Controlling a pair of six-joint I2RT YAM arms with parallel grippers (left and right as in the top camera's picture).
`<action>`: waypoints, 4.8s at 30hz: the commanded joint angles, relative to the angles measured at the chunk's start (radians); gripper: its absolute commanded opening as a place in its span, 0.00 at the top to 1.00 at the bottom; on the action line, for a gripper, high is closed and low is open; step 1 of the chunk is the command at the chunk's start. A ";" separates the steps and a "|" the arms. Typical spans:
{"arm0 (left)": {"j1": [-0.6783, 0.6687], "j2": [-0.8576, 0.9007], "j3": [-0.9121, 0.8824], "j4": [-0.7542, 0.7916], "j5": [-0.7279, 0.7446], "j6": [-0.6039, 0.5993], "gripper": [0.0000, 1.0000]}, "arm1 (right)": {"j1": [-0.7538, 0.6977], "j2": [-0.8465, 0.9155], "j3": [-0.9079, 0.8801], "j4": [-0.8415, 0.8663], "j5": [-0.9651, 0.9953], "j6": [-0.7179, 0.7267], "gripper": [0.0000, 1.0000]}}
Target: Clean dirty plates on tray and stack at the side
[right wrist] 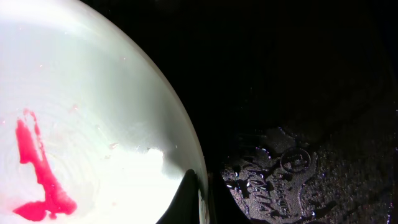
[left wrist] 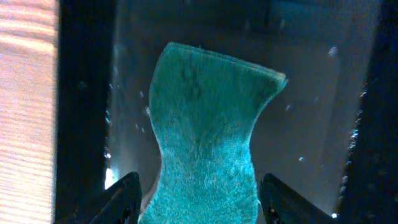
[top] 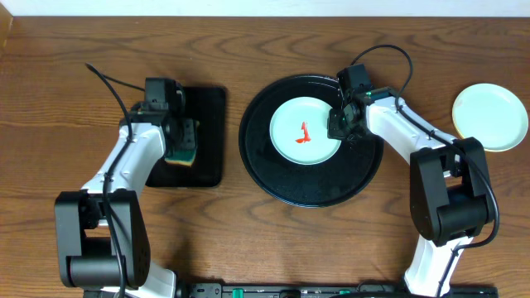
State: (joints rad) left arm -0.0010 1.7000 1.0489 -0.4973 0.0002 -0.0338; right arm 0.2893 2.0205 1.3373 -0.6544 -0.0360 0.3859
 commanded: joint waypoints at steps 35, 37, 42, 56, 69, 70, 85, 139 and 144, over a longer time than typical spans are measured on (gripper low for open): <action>0.003 0.074 -0.103 0.142 0.034 -0.021 0.93 | 0.006 0.054 -0.017 -0.004 0.028 0.003 0.99; 0.003 0.035 -0.090 0.123 0.034 -0.020 0.93 | 0.006 0.054 -0.017 -0.004 0.028 0.002 0.99; 0.002 -0.129 -0.084 0.117 0.034 -0.021 0.93 | 0.006 0.054 -0.017 -0.004 0.029 0.002 0.98; -0.200 -0.356 -0.084 0.159 0.042 -0.114 0.93 | 0.006 0.054 -0.017 -0.003 0.028 0.003 0.99; -0.438 -0.079 -0.084 0.509 0.120 -0.319 0.93 | 0.006 0.054 -0.017 -0.004 0.027 0.003 0.99; -0.451 -0.060 -0.084 0.537 0.125 -0.333 0.93 | 0.006 0.054 -0.017 -0.005 0.027 0.003 0.99; -0.536 0.100 -0.084 0.752 0.116 -0.529 0.93 | 0.033 0.054 -0.017 -0.004 0.020 0.002 0.99; -0.491 0.196 -0.066 0.504 -0.099 -0.584 0.93 | 0.144 0.054 -0.017 0.022 -0.085 -0.020 0.99; -0.482 0.196 0.001 0.403 -0.098 -0.499 0.93 | 0.144 0.054 -0.017 0.023 -0.084 -0.021 0.99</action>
State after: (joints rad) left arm -0.5106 1.8828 1.0283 -0.0418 -0.0071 -0.6228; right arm 0.4034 2.0262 1.3399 -0.6136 -0.0757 0.3851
